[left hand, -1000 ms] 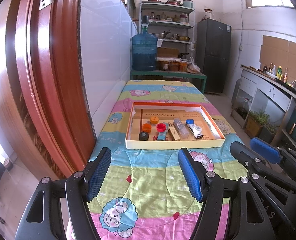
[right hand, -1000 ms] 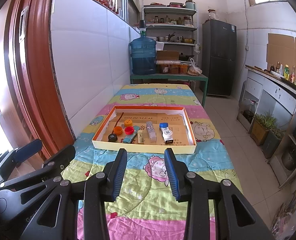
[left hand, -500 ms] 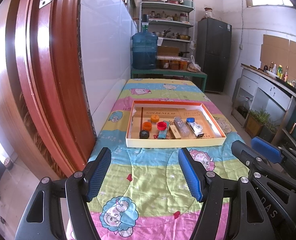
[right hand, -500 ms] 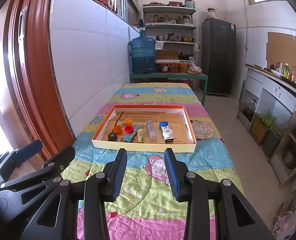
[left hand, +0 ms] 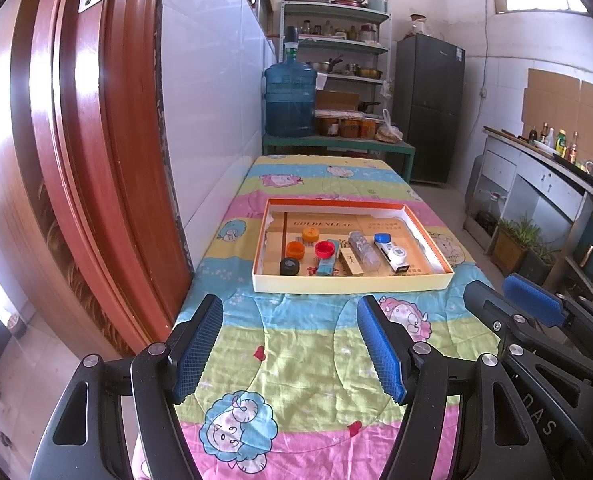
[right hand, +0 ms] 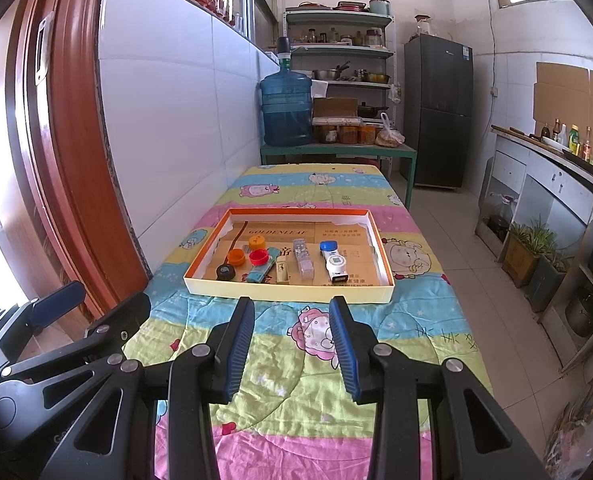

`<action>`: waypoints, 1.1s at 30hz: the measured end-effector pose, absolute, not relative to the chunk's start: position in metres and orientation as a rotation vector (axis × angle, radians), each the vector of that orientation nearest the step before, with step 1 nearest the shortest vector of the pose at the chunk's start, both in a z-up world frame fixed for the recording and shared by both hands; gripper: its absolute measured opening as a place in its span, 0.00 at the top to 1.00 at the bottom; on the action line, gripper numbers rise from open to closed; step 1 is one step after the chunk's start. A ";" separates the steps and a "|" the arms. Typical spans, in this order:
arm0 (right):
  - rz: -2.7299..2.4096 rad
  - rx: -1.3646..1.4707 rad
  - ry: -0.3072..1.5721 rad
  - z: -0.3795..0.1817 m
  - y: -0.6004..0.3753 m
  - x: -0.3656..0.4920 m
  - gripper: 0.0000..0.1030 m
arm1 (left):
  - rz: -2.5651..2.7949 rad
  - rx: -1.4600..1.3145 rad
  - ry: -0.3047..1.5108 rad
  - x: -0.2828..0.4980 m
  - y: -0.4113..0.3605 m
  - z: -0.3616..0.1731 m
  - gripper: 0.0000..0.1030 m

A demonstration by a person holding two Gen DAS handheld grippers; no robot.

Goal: Organize rigid objects

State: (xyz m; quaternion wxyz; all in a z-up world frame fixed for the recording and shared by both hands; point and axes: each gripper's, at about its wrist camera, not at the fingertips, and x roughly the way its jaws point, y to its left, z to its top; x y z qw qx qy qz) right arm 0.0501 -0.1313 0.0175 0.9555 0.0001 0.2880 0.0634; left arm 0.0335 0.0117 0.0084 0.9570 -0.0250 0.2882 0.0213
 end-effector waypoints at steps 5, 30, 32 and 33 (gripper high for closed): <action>0.129 0.000 0.585 0.018 -0.131 0.050 0.63 | 0.044 -0.051 0.584 0.033 0.011 0.009 0.31; 0.129 0.002 0.588 0.016 -0.131 0.050 0.63 | 0.058 -0.044 0.589 0.032 0.013 0.000 0.31; 0.129 0.003 0.591 0.014 -0.131 0.050 0.63 | 0.055 -0.042 0.589 0.032 0.011 0.001 0.31; 0.130 0.003 0.592 0.013 -0.130 0.050 0.63 | 0.055 -0.040 0.587 0.032 0.012 0.000 0.31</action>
